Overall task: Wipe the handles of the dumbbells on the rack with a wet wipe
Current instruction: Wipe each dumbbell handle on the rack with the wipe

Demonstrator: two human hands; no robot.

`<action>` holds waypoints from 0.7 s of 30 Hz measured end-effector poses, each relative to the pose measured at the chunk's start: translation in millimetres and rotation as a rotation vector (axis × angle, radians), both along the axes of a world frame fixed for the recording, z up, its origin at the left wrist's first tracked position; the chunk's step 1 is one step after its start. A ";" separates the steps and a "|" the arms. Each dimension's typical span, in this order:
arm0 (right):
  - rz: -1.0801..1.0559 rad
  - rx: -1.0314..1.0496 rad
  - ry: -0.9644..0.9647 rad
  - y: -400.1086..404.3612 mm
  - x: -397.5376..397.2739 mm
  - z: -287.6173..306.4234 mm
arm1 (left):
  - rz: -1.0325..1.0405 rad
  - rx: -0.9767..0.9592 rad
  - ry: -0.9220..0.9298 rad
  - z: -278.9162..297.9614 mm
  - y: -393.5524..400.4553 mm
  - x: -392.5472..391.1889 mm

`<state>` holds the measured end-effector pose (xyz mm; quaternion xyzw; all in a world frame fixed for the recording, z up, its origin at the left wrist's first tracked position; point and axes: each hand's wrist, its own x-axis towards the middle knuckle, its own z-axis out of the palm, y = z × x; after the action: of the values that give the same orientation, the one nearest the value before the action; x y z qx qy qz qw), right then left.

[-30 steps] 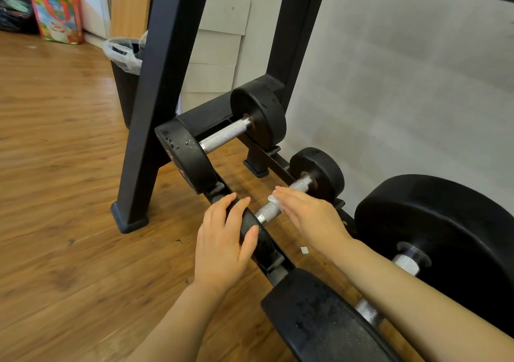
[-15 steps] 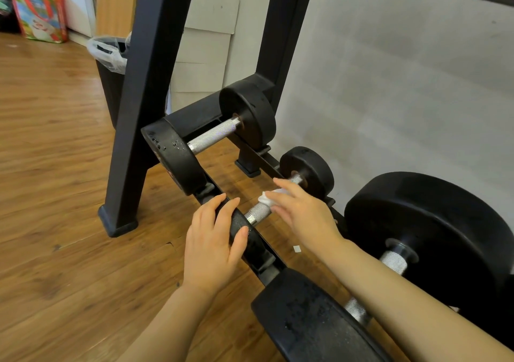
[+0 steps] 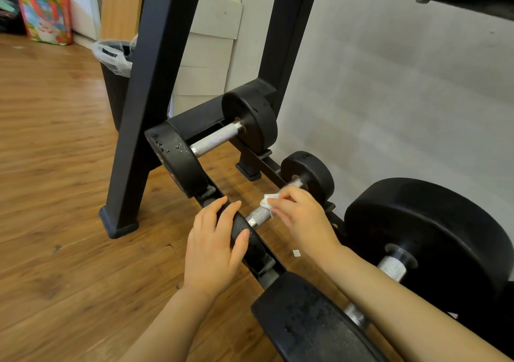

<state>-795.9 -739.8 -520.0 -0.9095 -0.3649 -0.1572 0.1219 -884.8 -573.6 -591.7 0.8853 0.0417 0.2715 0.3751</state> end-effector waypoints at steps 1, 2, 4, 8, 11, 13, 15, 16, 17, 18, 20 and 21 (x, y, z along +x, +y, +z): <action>-0.003 0.041 0.025 -0.9 1.4 0.3 | 0.002 0.002 -0.001 0.1 0.1 0.1; -0.024 0.104 0.054 -2.2 2.8 0.8 | 0.003 0.004 -0.001 0.0 0.3 0.2; -0.105 0.225 0.108 -4.7 3.4 4.3 | 0.002 0.004 0.001 0.2 0.1 0.1; -0.077 0.207 0.114 -1.4 -0.1 3.7 | 0.003 0.009 -0.015 0.8 -0.2 0.2; -0.021 0.176 0.136 0.1 -1.2 2.7 | 0.004 0.007 -0.020 0.8 -0.3 0.5; -0.047 0.206 0.100 -1.0 1.4 4.5 | 0.004 0.010 -0.020 0.9 -0.2 0.7; -0.085 0.242 0.088 -2.2 3.2 6.3 | 0.003 0.012 -0.021 1.1 0.2 0.4; -0.096 0.255 0.099 -2.4 3.1 6.7 | 0.004 0.013 -0.022 1.2 0.3 0.4; -0.093 0.266 0.121 -2.4 2.5 6.5 | 0.007 0.014 -0.023 1.1 0.3 0.2; -0.078 0.257 0.138 -2.4 1.2 5.8 | 0.010 0.015 -0.024 1.0 0.3 -0.2; -0.043 0.200 0.112 -3.1 -0.2 3.7 | 0.012 0.016 -0.024 1.2 0.1 -0.2; -0.045 0.184 0.097 -3.7 0.1 3.3 | 0.012 0.014 -0.023 1.4 0.0 -0.2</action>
<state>-795.8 -743.5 -516.7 -0.9090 -0.3224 -0.1483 0.2187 -884.9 -573.6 -590.3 0.8845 0.0407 0.2842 0.3676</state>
